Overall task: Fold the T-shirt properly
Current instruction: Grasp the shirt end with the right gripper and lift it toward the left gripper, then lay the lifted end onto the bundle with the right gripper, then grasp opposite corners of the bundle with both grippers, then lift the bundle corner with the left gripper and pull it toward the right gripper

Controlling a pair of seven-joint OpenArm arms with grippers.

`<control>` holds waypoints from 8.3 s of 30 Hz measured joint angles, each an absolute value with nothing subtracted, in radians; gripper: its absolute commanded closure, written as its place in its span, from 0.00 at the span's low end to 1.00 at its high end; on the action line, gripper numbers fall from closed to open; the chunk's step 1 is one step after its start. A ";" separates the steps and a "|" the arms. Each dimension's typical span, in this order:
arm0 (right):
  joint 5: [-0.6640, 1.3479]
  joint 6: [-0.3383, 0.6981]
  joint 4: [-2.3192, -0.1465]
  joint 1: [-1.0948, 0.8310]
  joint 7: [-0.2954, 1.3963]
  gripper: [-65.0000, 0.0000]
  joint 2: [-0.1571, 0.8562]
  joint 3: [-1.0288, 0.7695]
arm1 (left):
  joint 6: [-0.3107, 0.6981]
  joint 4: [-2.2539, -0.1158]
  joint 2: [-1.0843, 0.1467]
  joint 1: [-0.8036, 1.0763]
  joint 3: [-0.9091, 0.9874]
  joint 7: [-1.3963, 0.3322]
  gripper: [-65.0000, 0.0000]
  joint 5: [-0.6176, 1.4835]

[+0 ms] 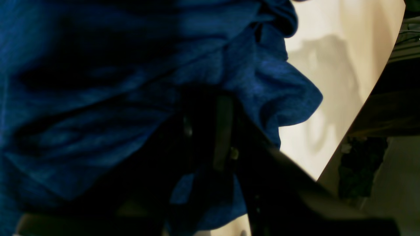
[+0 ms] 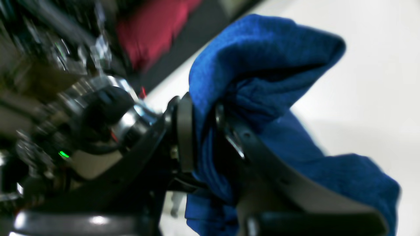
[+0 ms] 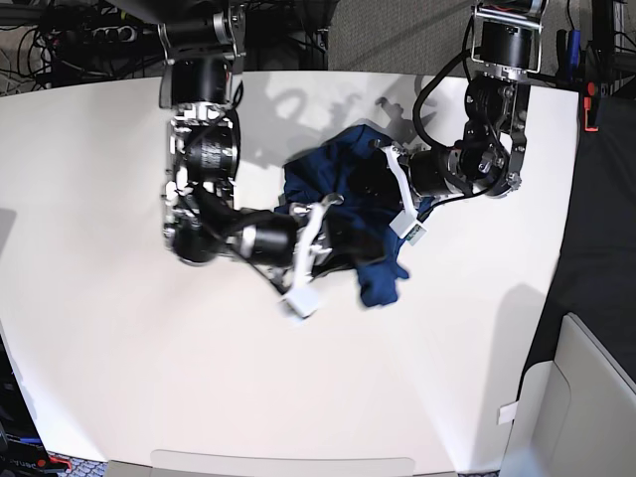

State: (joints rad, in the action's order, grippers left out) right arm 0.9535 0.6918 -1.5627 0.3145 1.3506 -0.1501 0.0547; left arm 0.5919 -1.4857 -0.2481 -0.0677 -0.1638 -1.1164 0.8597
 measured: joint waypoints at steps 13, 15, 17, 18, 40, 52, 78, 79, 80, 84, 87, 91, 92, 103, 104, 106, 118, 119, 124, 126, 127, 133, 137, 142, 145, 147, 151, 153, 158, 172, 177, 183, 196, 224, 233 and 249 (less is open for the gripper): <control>0.916 0.692 -1.327 0.397 1.343 0.93 -0.143 0.368 | 0.593 -1.578 -0.243 -0.030 0.166 -1.205 0.90 0.849; 0.918 0.692 -1.316 0.398 1.341 0.86 -0.124 0.409 | 0.595 -1.600 -0.245 -0.020 0.241 -1.205 0.90 0.861; 0.913 0.692 -1.313 0.398 1.349 0.76 -0.109 0.459 | 0.592 -1.599 -0.250 -0.014 0.313 -1.236 0.90 0.862; 0.914 0.693 -1.313 0.396 1.354 0.73 -0.108 0.480 | 0.592 -1.598 -0.254 -0.007 0.340 -1.251 0.90 0.849; 0.776 0.692 -1.487 0.410 1.337 0.69 -0.003 0.125 | 0.596 -1.798 -0.245 0.096 0.351 -1.283 0.90 0.859; 0.599 0.692 -1.398 0.409 1.157 0.69 -0.104 0.138 | 0.596 -1.798 -0.193 0.106 0.242 -1.279 0.90 0.859; 0.770 0.696 -1.620 0.315 1.385 0.81 0.270 0.493 | 0.595 -1.796 -0.199 0.147 0.218 -1.242 0.90 0.849; 0.758 0.696 -1.626 0.314 1.386 0.81 0.286 0.490 | 0.594 -1.796 -0.196 0.147 0.219 -1.220 0.90 0.849; 0.757 0.696 -1.635 0.314 1.390 0.81 0.299 0.476 | 0.596 -1.796 -0.193 0.146 0.232 -1.196 0.90 0.853; 0.767 0.696 -1.663 0.308 1.378 0.81 0.279 0.337 | 0.590 -1.796 -0.159 0.142 0.332 -1.179 0.90 0.855; 0.796 0.696 -1.662 0.308 1.360 0.81 0.254 0.223 | 0.591 -1.796 -0.142 0.141 0.323 -1.230 0.90 0.849; 0.800 0.696 -1.623 0.331 1.357 0.81 0.203 0.160 | 0.592 -1.796 -0.147 0.128 0.207 -1.299 0.90 0.852; 0.802 0.696 -1.608 0.339 1.357 0.81 0.189 0.164 | 0.595 -1.796 -0.157 0.131 0.188 -1.298 0.90 0.862; 0.804 0.693 -1.560 0.375 1.354 0.81 0.101 0.166 | 0.591 -1.802 -0.392 0.246 0.117 -1.304 0.90 0.850; 0.803 0.693 -1.559 0.373 1.355 0.81 0.093 0.169 | 0.591 -1.814 -0.396 0.250 0.117 -1.304 0.90 0.852; 0.803 0.693 -1.559 0.371 1.356 0.81 0.079 0.171 | 0.591 -1.853 -0.400 0.269 0.118 -1.306 0.90 0.852; 0.776 0.693 -1.559 0.363 1.354 0.81 0.082 0.171 | 0.540 -1.972 -0.397 0.311 0.216 -1.206 0.58 0.854; 0.776 0.693 -1.559 0.363 1.355 0.81 0.084 0.171 | 0.517 -1.971 -0.398 0.312 0.219 -1.208 0.57 0.844; 0.774 0.693 -1.559 0.363 1.354 0.81 0.083 0.171 | 0.516 -1.969 -0.392 0.307 0.213 -1.203 0.57 0.860; 0.773 0.693 -1.559 0.363 1.355 0.81 0.080 0.171 | 0.515 -1.965 -0.394 0.309 0.210 -1.204 0.57 0.856; 0.774 0.693 -1.559 0.364 1.354 0.81 0.076 0.171 | 0.513 -1.965 -0.394 0.307 0.209 -1.204 0.57 0.856; 0.774 0.693 -1.559 0.365 1.354 0.81 0.077 0.171 | 0.513 -1.933 -0.388 0.308 0.145 -1.167 0.57 0.851; 0.774 0.693 -1.559 0.365 1.354 0.81 0.076 0.171 | 0.513 -1.892 -0.388 0.304 0.099 -1.126 0.57 0.859; 0.774 0.693 -1.560 0.361 1.354 0.81 0.080 0.171 | 0.513 -1.835 -0.389 0.305 0.099 -1.114 0.68 0.848; 0.774 0.693 -1.562 0.354 1.354 0.81 0.083 0.168 | 0.513 -1.816 -0.389 0.305 0.099 -1.100 0.76 0.851; 0.774 0.693 -1.562 0.352 1.354 0.81 0.084 0.167 | 0.513 -1.814 -0.389 0.307 0.099 -1.103 0.79 0.848; 0.774 0.693 -1.562 0.352 1.354 0.81 0.081 0.167 | 0.513 -1.840 -0.389 0.305 0.106 -1.102 0.85 0.852; 0.774 0.693 -1.562 0.352 1.354 0.81 0.082 0.167 | 0.513 -1.853 -0.389 0.305 0.106 -1.102 0.89 0.852; 0.774 0.693 -1.562 0.352 1.354 0.81 0.083 0.167 | 0.516 -1.921 -0.388 0.310 0.143 -1.105 0.87 0.865; 0.774 0.693 -1.562 0.352 1.354 0.81 0.083 0.167 | 0.452 -1.853 -0.388 0.307 0.172 -1.101 0.61 0.852; 0.774 0.693 -1.562 0.352 1.354 0.81 0.083 0.167 | 0.445 -1.797 -0.395 0.307 0.119 -1.048 0.61 0.844; 0.774 0.693 -1.562 0.353 1.354 0.81 0.085 0.167 | 0.449 -1.797 -0.389 0.307 0.023 -1.020 0.77 0.852; 0.774 0.693 -1.562 0.353 1.354 0.81 0.082 0.165 | 0.445 -1.912 -0.453 0.293 0.132 -1.036 0.94 0.851; 0.767 0.693 -1.561 0.364 1.354 0.81 0.082 0.167 | 0.453 -1.955 -0.503 0.276 0.018 -1.008 0.94 0.837; 0.766 0.693 -1.503 0.391 1.354 0.81 0.071 0.170 | 0.462 -1.937 -0.588 0.263 -0.330 -0.992 0.85 0.466; 0.596 0.694 -1.465 0.463 1.343 0.81 -0.042 0.276 | 0.455 -1.957 -0.437 0.265 -0.152 -0.969 0.83 -0.044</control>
